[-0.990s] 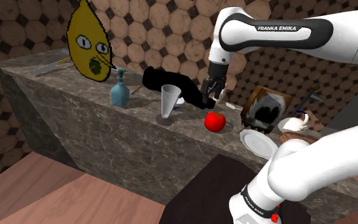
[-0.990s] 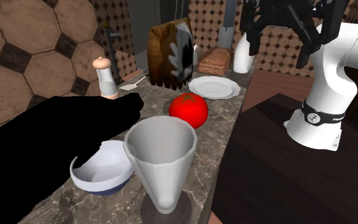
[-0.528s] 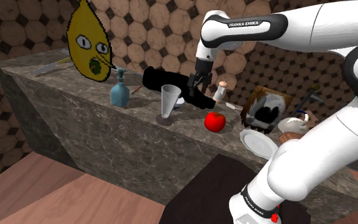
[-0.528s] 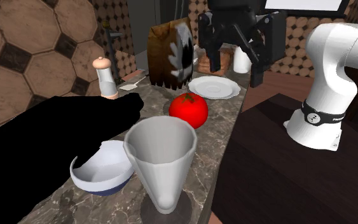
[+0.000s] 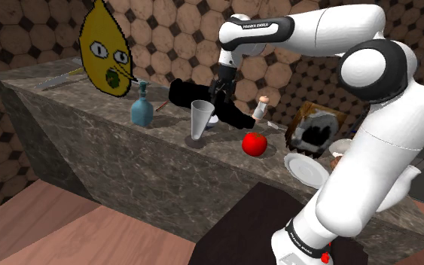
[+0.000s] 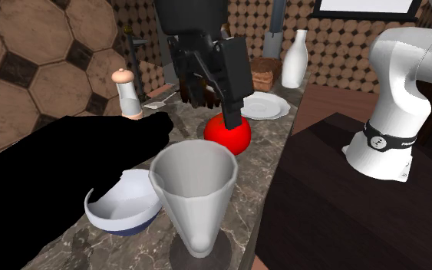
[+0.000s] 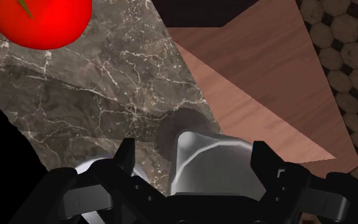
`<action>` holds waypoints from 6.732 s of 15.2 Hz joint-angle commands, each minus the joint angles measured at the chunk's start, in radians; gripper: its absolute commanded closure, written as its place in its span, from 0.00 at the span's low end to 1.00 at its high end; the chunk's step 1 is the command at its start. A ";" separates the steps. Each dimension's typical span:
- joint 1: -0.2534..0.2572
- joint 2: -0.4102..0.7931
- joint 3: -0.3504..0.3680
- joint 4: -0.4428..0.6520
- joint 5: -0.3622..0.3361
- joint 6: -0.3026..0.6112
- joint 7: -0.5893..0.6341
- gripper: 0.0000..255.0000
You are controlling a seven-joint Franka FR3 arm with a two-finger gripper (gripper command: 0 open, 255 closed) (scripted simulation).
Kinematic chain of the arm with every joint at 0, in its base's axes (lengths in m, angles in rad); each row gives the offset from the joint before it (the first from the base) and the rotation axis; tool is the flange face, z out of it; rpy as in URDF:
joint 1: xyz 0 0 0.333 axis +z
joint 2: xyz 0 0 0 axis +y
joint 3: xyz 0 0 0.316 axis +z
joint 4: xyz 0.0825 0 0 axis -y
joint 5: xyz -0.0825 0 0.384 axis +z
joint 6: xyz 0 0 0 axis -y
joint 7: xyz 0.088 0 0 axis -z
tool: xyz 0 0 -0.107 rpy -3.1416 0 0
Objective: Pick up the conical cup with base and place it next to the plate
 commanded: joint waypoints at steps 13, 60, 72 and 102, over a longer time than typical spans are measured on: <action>-0.027 0.210 0.002 0.151 0.070 0.059 -0.040 0.00; -0.099 -0.230 -0.077 -0.075 -0.044 -0.160 -0.143 1.00; -0.195 -0.520 -0.168 -0.241 -0.176 -0.279 -0.292 1.00; -0.349 -0.694 -0.597 0.070 -0.575 -0.628 -0.962 1.00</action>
